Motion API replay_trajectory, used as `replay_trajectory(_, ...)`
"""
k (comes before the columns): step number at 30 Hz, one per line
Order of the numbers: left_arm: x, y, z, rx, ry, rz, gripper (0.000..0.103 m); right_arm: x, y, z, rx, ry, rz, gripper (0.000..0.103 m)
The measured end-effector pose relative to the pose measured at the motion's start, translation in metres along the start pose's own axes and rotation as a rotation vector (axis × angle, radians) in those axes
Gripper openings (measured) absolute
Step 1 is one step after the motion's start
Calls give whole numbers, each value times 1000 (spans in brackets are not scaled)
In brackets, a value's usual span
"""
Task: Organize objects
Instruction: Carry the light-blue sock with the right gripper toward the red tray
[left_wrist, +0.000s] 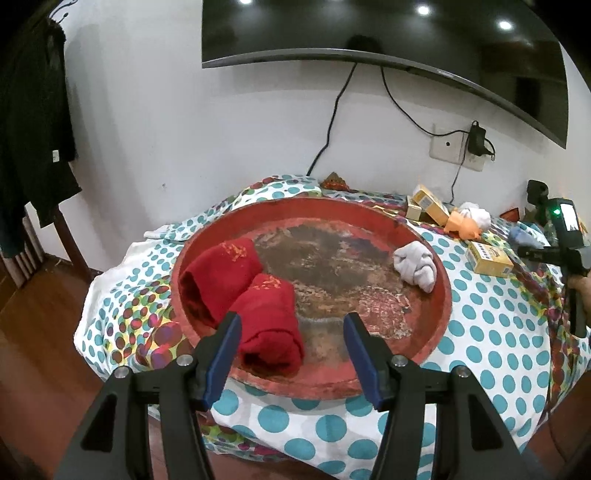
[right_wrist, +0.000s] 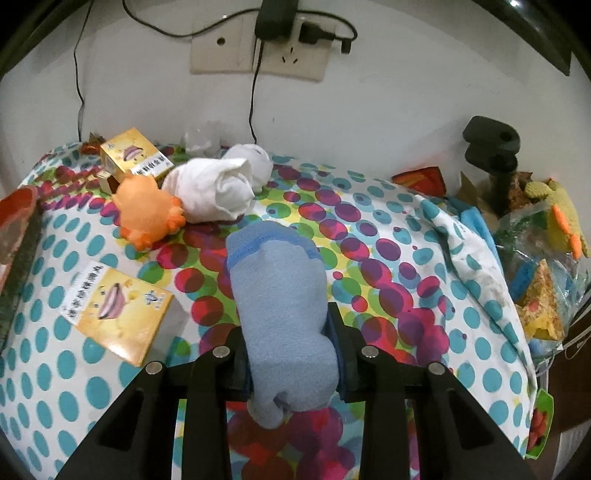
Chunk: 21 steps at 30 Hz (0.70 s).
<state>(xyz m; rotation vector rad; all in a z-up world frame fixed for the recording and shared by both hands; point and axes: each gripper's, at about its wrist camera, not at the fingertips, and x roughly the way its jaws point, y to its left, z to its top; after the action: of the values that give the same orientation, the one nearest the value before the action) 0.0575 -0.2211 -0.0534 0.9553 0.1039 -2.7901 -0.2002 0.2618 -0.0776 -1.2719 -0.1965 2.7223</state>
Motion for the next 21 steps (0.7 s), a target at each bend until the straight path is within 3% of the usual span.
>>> replay_trajectory(6, 2, 2, 0, 6, 16, 5, 59, -25, 23, 2, 10, -41, 62, 29)
replay_trajectory(21, -1, 11, 3, -18, 5, 28, 59, -75, 141, 4, -200, -83, 318, 29)
